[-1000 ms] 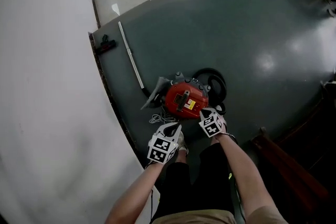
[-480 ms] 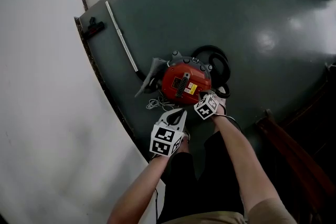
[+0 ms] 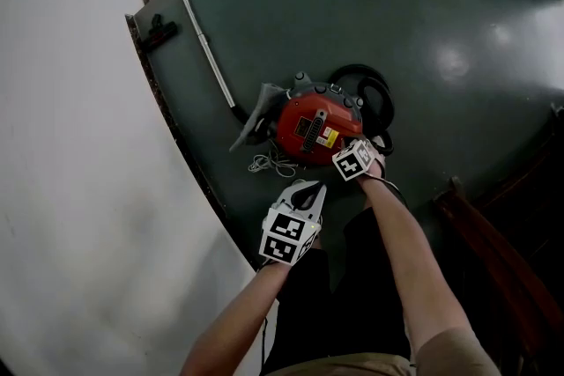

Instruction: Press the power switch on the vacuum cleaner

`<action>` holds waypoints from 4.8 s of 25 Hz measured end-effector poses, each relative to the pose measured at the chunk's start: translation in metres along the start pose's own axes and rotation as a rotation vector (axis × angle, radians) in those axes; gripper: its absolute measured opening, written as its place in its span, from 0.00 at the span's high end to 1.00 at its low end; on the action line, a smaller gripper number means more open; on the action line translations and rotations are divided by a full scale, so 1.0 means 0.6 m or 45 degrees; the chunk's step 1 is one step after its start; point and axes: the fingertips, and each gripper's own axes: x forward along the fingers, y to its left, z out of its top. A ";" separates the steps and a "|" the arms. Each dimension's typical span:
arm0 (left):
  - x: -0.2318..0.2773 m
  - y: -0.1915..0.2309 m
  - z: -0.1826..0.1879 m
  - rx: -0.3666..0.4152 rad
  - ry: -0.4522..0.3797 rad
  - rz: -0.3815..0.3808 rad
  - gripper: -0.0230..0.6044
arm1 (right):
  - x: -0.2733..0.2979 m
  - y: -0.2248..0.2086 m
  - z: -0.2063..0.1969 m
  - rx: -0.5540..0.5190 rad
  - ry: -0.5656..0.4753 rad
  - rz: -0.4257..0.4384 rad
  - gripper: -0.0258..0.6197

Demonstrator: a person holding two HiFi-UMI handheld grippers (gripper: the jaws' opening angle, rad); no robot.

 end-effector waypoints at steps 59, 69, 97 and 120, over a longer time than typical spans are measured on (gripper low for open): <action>-0.849 -0.084 0.314 0.256 -0.893 0.196 0.96 | -1.262 0.010 0.183 0.299 -1.302 -0.339 0.94; -0.780 -0.057 0.299 0.251 -0.852 0.176 0.96 | -1.183 0.066 0.251 0.235 -1.318 -0.143 0.94; -0.614 -0.181 0.358 0.284 -0.709 0.000 0.96 | -1.077 0.176 0.354 0.230 -1.193 -0.039 0.93; -0.635 -0.205 0.338 0.312 -0.701 -0.037 0.96 | -1.093 0.253 0.355 -0.115 -1.201 -0.179 0.95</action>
